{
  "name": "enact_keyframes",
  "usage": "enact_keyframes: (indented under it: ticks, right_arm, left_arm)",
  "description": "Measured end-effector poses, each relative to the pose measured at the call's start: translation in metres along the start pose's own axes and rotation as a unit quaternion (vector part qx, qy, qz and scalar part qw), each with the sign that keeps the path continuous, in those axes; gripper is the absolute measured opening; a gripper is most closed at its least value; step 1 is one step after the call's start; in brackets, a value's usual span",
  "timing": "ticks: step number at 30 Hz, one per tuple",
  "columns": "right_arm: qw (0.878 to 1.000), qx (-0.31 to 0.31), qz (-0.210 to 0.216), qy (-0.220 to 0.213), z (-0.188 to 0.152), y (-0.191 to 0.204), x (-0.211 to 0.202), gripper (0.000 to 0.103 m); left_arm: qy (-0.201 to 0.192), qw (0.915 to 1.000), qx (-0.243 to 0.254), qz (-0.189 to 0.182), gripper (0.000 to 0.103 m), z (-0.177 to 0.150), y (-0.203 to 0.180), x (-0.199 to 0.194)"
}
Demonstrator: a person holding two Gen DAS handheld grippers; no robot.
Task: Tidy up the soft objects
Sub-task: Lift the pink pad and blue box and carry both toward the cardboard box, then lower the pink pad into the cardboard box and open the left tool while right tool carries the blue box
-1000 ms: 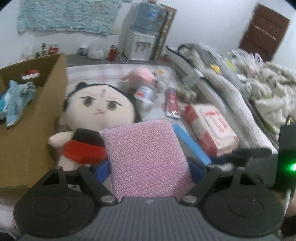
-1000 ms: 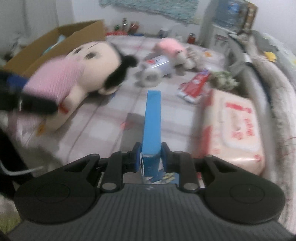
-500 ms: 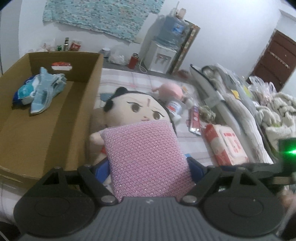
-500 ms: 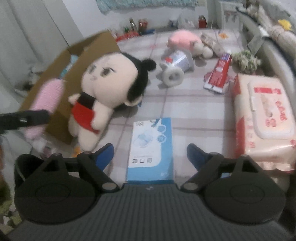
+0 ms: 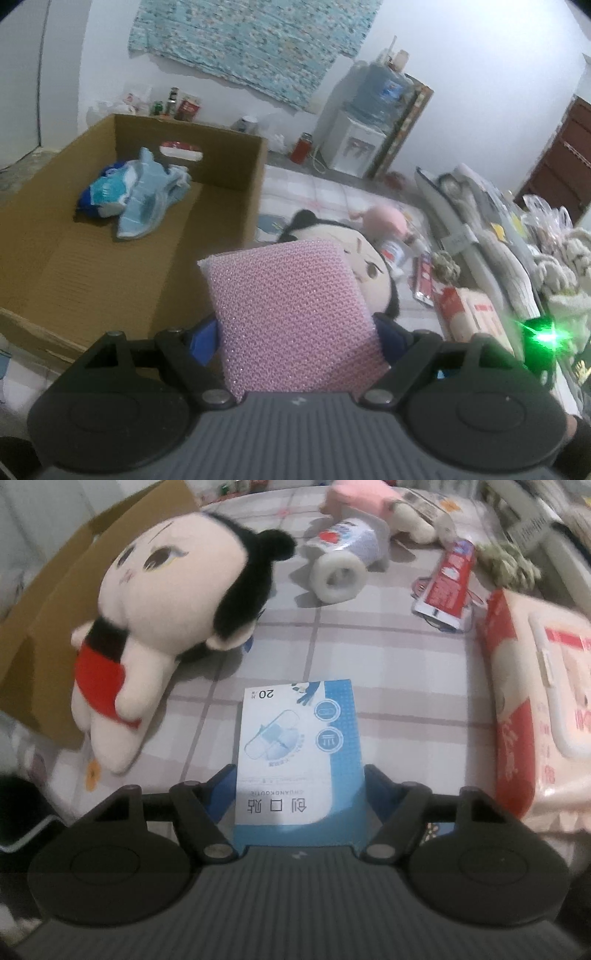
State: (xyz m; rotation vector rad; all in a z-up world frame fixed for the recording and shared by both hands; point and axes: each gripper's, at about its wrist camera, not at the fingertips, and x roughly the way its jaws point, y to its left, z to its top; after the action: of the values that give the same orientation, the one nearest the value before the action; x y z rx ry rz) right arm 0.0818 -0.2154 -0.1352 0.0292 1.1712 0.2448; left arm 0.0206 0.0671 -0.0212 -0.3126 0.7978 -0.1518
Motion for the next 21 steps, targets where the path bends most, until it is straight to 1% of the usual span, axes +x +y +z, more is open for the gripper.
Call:
enact_keyframes:
  ticks: [3, 6, 10, 14, 17, 20, 21]
  right_arm:
    - [0.999, 0.045, 0.016, -0.007, 0.002, -0.013, -0.008, 0.072]
    - [0.997, 0.074, 0.03, -0.022, 0.004, -0.019, -0.022, 0.072]
    - [0.993, 0.091, 0.043, -0.057, 0.011, -0.019, -0.05, 0.072]
    - [0.99, 0.088, 0.058, -0.098, 0.026, -0.01, -0.084, 0.072]
    - [0.987, 0.07, 0.074, -0.124, 0.045, 0.003, -0.106, 0.072]
    - [0.983, 0.05, 0.101, -0.147, 0.069, 0.022, -0.122, 0.072]
    - [0.981, 0.044, 0.112, -0.152, 0.078, 0.029, -0.124, 0.072]
  left_arm:
    - [-0.007, 0.9999, -0.012, 0.005, 0.086, 0.007, 0.013, -0.005]
    - [-0.015, 0.9996, -0.021, 0.007, 0.086, 0.02, 0.026, -0.011]
    - [-0.026, 0.9993, -0.021, 0.017, 0.086, 0.048, 0.042, -0.015]
    - [-0.027, 0.999, -0.013, 0.032, 0.086, 0.081, 0.058, -0.006]
    - [-0.008, 0.9986, -0.002, 0.052, 0.086, 0.107, 0.069, 0.016]
    - [0.023, 0.9985, -0.001, 0.049, 0.086, 0.129, 0.081, 0.046]
    - [0.03, 0.9987, -0.002, 0.042, 0.086, 0.136, 0.084, 0.057]
